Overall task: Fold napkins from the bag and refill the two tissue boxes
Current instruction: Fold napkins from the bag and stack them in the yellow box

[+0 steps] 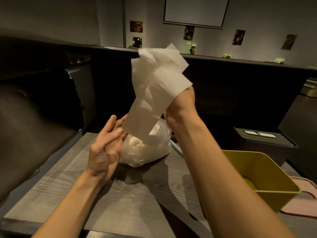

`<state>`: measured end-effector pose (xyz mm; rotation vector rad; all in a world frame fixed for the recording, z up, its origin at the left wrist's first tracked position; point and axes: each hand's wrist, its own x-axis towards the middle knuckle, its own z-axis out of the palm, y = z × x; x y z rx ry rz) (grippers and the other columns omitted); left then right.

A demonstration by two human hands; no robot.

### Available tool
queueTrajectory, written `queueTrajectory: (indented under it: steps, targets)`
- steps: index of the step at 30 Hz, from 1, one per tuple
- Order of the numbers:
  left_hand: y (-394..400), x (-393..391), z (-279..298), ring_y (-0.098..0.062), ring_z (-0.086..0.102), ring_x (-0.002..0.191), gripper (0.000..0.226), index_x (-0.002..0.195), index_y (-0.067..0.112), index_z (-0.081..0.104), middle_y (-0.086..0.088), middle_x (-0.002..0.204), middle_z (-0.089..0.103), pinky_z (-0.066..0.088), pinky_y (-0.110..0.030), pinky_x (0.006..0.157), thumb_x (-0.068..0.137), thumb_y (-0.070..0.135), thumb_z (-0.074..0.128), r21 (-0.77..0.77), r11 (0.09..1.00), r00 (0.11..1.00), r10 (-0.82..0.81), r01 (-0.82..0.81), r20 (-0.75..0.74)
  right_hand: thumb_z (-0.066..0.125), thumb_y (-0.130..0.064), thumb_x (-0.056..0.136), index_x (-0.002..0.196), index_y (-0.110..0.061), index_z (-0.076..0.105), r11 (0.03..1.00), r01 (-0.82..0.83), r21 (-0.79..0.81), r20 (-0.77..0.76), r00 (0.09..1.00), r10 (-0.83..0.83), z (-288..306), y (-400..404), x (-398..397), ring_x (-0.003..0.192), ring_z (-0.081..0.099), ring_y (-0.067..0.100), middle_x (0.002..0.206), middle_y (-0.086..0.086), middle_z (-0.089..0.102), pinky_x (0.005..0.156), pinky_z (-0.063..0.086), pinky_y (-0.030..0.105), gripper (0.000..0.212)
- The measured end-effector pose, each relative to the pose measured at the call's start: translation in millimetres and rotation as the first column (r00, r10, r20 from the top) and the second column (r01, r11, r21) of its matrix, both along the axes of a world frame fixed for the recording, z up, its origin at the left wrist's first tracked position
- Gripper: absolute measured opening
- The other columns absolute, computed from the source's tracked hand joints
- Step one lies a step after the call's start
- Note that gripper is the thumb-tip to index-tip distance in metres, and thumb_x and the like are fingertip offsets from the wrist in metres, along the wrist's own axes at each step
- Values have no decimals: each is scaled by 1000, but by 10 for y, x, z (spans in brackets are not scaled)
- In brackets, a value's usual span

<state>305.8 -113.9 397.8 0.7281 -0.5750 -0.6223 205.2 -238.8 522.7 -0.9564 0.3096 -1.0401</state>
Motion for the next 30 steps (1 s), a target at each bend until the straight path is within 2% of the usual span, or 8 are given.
queueTrajectory:
  steps: [4, 8, 12, 14, 17, 20, 25, 30]
  targets:
    - [73, 22, 58, -32, 59, 133, 69, 159, 6, 32, -16, 145, 60, 53, -42, 106, 97, 30, 49, -111, 971, 944, -233, 212, -235, 57, -13, 103, 92, -11, 67, 953, -302, 3, -150, 942, 299, -5, 59, -101, 64, 67, 19, 72, 4, 70, 55, 59, 30, 15]
    - [145, 86, 51, -37, 32, 152, 86, 160, 9, 33, -18, 164, 34, 28, -53, 124, 96, 65, 48, -167, 876, 845, -481, 453, -234, 66, -22, 100, 97, -13, 72, 936, -310, -168, -665, 736, 124, -517, 53, 107, 86, 73, 29, 90, 6, 73, 72, 62, 40, 11]
    - [88, -33, 31, -34, 66, 123, 52, 135, 9, 68, -18, 138, 64, 59, -47, 94, 87, 30, 68, 13, 954, 928, -289, 300, -235, 61, -23, 102, 98, -8, 74, 957, -228, 180, -449, 847, 287, -801, 15, 160, 60, 68, 15, 75, 4, 68, 50, 52, 20, 20]
    - [43, -63, 22, -30, 72, 111, 43, 130, 8, 69, -19, 127, 70, 62, -46, 86, 88, 10, 66, 76, 967, 951, -223, 244, -216, 62, -21, 103, 101, -14, 74, 966, -239, -101, -549, 823, 147, -858, 2, 151, 74, 72, 13, 83, -1, 73, 60, 57, 23, 15]
    - [-13, -48, 19, -32, 67, 121, 44, 137, 8, 62, -19, 132, 68, 55, -51, 102, 94, 17, 64, 167, 960, 957, -186, 225, -221, 70, -22, 99, 128, -22, 69, 685, -270, -677, -609, 729, -314, -950, 36, 103, 101, 67, 7, 112, -9, 71, 82, 59, 27, 29]
    - [-31, -35, 21, -32, 67, 122, 41, 135, 6, 63, -19, 132, 68, 55, -48, 101, 97, 18, 61, 188, 955, 953, -182, 231, -243, 62, -24, 104, 143, -24, 59, 682, -189, -706, -559, 741, -373, -970, 23, 59, 100, 56, -4, 121, -13, 61, 82, 50, 11, 39]
    - [-81, -16, -17, -32, 68, 121, 40, 133, 3, 63, -19, 130, 69, 54, -52, 104, 94, 11, 61, 205, 965, 965, -112, 162, -235, 37, -39, 112, 153, -24, 47, 781, 66, -621, -416, 817, -399, -1077, 37, -48, 121, 61, 1, 135, -6, 66, 103, 53, 29, 44]
    - [-74, -14, -14, -36, 63, 127, 41, 141, 4, 56, -21, 134, 66, 43, -56, 114, 101, 14, 55, 221, 959, 963, -124, 179, -241, 62, -72, 89, 151, -39, 46, 723, -243, -647, -557, 798, -230, -1077, 22, -241, 112, 62, -2, 130, -16, 64, 93, 53, 21, 72]
